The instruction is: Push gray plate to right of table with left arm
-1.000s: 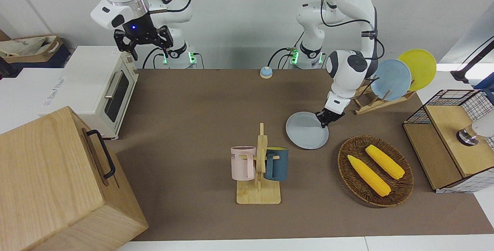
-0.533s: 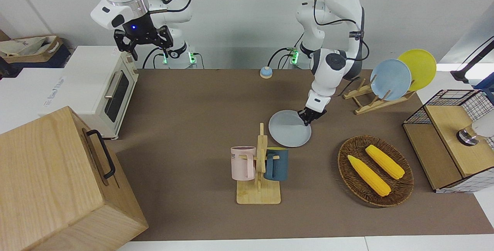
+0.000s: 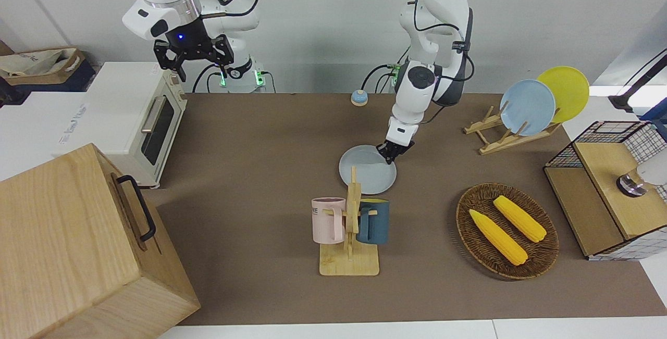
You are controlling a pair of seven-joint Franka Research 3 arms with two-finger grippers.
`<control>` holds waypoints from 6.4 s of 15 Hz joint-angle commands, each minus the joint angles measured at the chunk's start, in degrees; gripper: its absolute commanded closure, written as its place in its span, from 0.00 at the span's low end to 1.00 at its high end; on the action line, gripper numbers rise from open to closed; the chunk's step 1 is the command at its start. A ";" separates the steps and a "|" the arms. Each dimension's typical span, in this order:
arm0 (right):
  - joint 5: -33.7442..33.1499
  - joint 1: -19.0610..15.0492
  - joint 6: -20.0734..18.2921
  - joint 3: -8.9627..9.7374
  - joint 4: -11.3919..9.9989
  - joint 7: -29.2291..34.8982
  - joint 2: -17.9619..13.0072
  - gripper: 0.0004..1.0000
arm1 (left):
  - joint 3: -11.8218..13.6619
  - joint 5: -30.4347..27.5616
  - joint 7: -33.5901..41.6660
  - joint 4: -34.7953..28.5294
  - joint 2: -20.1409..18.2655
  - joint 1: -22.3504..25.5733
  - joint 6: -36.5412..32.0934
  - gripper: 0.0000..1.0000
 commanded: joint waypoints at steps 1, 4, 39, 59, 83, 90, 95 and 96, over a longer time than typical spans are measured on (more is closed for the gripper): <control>0.59 -1.16 -0.85 0.86 0.46 0.05 -0.17 0.02 | 0.50 1.58 -9.12 -0.61 1.35 -5.78 0.11 1.00; 0.59 -1.16 -0.85 0.77 0.46 0.05 -0.17 0.02 | 0.50 2.37 -16.24 0.61 2.22 -9.48 0.02 1.00; 0.59 -1.16 -0.85 0.77 0.46 0.05 -0.17 0.02 | 1.11 9.49 -47.56 34.97 23.41 -29.44 -14.37 0.02; 0.59 -1.16 -0.85 0.77 0.46 0.14 -0.17 0.02 | 2.17 8.61 -17.96 50.28 14.28 -15.48 -48.93 0.01; 0.59 -1.16 -0.85 0.77 0.46 0.05 -0.17 0.02 | 2.26 5.53 41.83 46.87 -4.45 19.34 -63.36 0.01; 0.59 -1.16 -0.85 0.77 0.46 0.05 -0.17 0.02 | 2.43 3.52 41.83 32.00 -12.98 20.48 -53.86 0.00; 0.59 -1.16 -0.85 0.77 0.46 0.05 -0.17 0.02 | 2.43 1.84 41.83 32.26 -12.37 20.04 -52.37 0.00; 0.59 -1.16 -0.85 0.77 0.46 0.05 -0.17 0.02 | 2.43 1.76 41.83 32.26 -12.37 20.04 -52.36 0.00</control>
